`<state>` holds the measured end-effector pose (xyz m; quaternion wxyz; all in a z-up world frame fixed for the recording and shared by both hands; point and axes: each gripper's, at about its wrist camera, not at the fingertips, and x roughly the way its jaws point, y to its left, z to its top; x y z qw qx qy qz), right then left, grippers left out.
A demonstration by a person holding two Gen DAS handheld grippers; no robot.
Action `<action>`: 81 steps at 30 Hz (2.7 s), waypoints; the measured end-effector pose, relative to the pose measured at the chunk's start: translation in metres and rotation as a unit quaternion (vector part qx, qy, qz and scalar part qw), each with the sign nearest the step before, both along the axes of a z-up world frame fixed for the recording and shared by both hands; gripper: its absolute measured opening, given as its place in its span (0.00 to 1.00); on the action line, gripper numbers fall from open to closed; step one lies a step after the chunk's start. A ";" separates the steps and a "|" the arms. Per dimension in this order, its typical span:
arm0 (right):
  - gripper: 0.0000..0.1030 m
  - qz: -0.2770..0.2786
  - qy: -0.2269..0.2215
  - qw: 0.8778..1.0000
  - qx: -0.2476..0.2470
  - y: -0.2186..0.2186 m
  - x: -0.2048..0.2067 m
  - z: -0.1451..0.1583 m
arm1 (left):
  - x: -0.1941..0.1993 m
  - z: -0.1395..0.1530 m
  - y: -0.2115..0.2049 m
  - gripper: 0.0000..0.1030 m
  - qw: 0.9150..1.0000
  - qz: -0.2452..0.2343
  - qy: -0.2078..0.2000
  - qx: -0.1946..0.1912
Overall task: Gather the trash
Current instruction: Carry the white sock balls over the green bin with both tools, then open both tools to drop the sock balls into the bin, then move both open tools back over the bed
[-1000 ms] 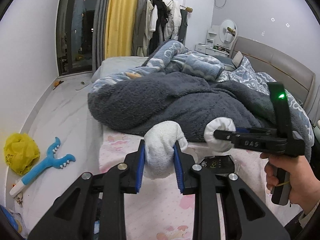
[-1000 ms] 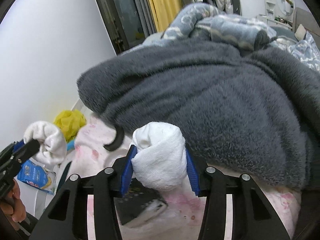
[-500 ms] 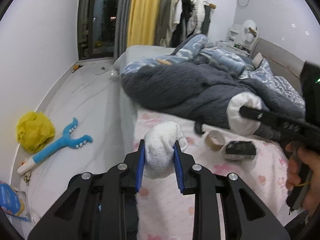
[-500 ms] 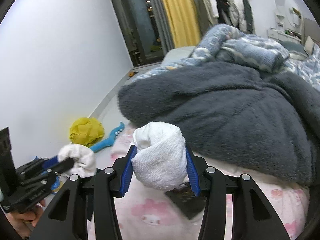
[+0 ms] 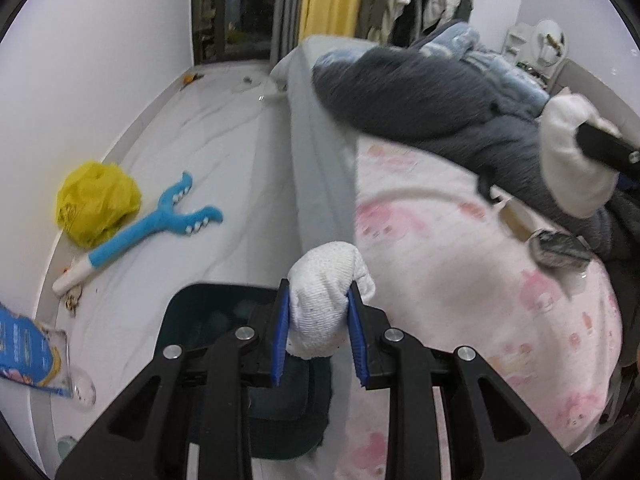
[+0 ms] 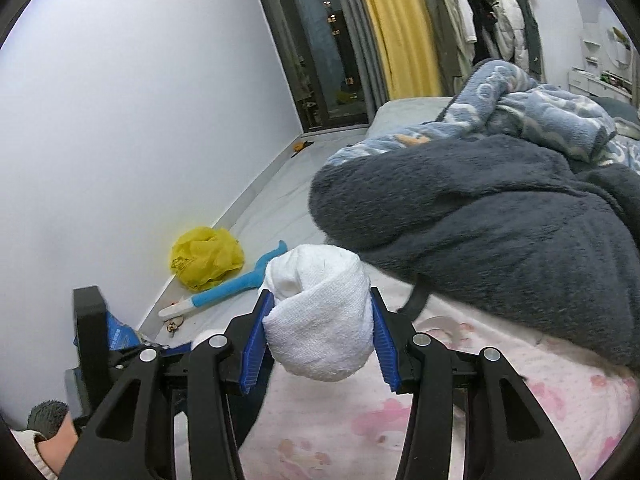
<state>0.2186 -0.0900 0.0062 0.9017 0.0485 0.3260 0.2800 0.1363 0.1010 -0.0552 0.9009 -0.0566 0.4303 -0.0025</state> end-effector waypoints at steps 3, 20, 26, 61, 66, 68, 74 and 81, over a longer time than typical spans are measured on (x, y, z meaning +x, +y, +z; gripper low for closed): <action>0.47 0.010 0.000 1.000 -0.006 0.014 -0.003 -0.002 | -0.002 -0.012 0.013 0.28 1.000 0.010 0.022 -0.002; 0.47 0.078 0.030 0.995 -0.047 0.103 -0.023 -0.028 | -0.013 -0.074 0.083 0.28 0.990 0.061 0.115 -0.045; 0.47 0.102 0.045 0.992 -0.066 0.137 -0.025 -0.045 | -0.017 -0.094 0.102 0.28 0.985 0.075 0.139 -0.063; 0.47 0.119 0.173 0.964 -0.166 0.242 -0.004 -0.165 | -0.059 -0.025 0.169 0.67 0.995 0.093 0.029 -0.034; 0.47 0.117 0.185 0.958 -0.184 0.248 0.001 -0.184 | -0.069 0.000 0.168 0.69 0.995 0.095 -0.005 -0.009; 0.47 0.117 0.190 0.957 -0.188 0.249 0.002 -0.190 | -0.073 0.011 0.164 0.72 0.996 0.092 -0.021 0.002; 0.47 0.126 0.196 0.952 -0.201 0.254 0.000 -0.199 | -0.078 0.040 0.151 0.79 0.993 0.089 -0.063 0.035; 0.76 0.135 0.183 0.954 -0.193 0.248 -0.005 -0.184 | -0.087 0.079 0.128 0.87 0.987 0.074 -0.128 0.056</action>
